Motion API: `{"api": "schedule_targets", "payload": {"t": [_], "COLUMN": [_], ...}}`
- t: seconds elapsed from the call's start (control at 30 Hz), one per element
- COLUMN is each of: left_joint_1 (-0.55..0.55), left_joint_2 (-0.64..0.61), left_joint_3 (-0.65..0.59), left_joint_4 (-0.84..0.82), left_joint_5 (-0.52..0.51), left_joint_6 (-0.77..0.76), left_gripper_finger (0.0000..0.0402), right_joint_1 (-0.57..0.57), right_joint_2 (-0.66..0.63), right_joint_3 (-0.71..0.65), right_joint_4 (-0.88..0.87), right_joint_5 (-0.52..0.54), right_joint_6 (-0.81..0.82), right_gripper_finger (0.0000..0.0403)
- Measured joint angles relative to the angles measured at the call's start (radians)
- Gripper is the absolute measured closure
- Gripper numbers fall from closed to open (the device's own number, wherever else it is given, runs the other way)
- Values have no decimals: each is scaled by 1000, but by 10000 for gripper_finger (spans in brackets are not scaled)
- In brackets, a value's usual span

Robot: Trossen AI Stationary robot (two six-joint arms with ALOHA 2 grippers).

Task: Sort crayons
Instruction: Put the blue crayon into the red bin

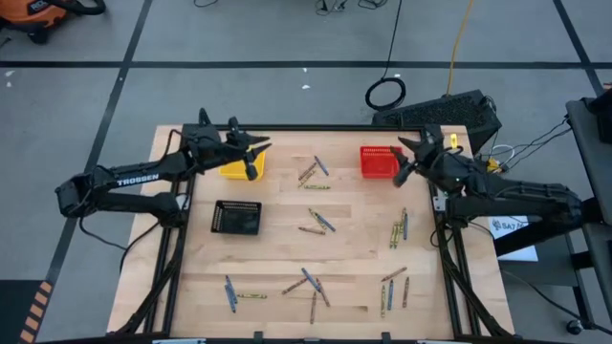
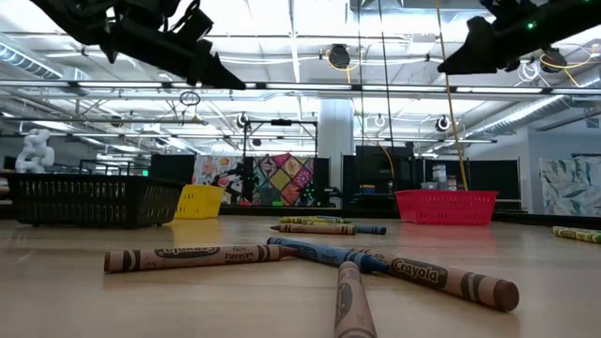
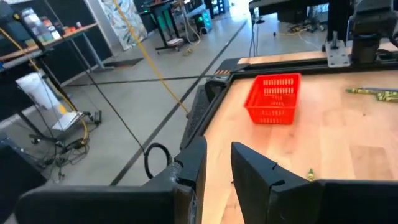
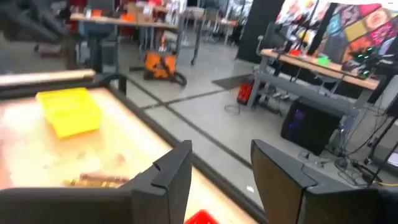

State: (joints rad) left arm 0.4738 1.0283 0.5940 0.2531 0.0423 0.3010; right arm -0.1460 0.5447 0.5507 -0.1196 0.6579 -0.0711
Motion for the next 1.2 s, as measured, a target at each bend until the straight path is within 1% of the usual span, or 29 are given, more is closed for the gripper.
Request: {"api": "schedule_targets", "payload": {"t": [0.23, 0.43, 0.53, 0.67, 0.73, 0.97, 1.07, 1.2], "left_joint_1": [-48, -79, -97, -132, -152, -181, -188, -188], "left_joint_2": [0, 0, 0, 0, 0, 0, 0, 0], "left_joint_3": [0, 1, 10, 49, 64, 75, 75, 75], "left_joint_4": [-16, -41, -121, -289, -333, -334, -334, -335], "left_joint_5": [-38, -42, -45, -105, -133, -129, -129, -125], "left_joint_6": [83, 104, 99, 76, 48, 3, -20, -31], "left_gripper_finger": [322, 322, 322, 322, 322, 322, 322, 322], "right_joint_1": [56, 80, 90, 96, 101, 105, 105, 103], "right_joint_2": [24, 24, 35, 59, 75, 129, 157, 224], "right_joint_3": [102, 115, 115, 115, 115, 114, 114, 114], "right_joint_4": [-25, -54, -82, -88, -88, -92, -78, -49], "right_joint_5": [2, 4, 3, -2, -2, -5, -9, -54], "right_joint_6": [-19, -20, 3, 93, 116, 124, 163, 179], "right_gripper_finger": [254, 254, 254, 254, 254, 254, 254, 254]}}
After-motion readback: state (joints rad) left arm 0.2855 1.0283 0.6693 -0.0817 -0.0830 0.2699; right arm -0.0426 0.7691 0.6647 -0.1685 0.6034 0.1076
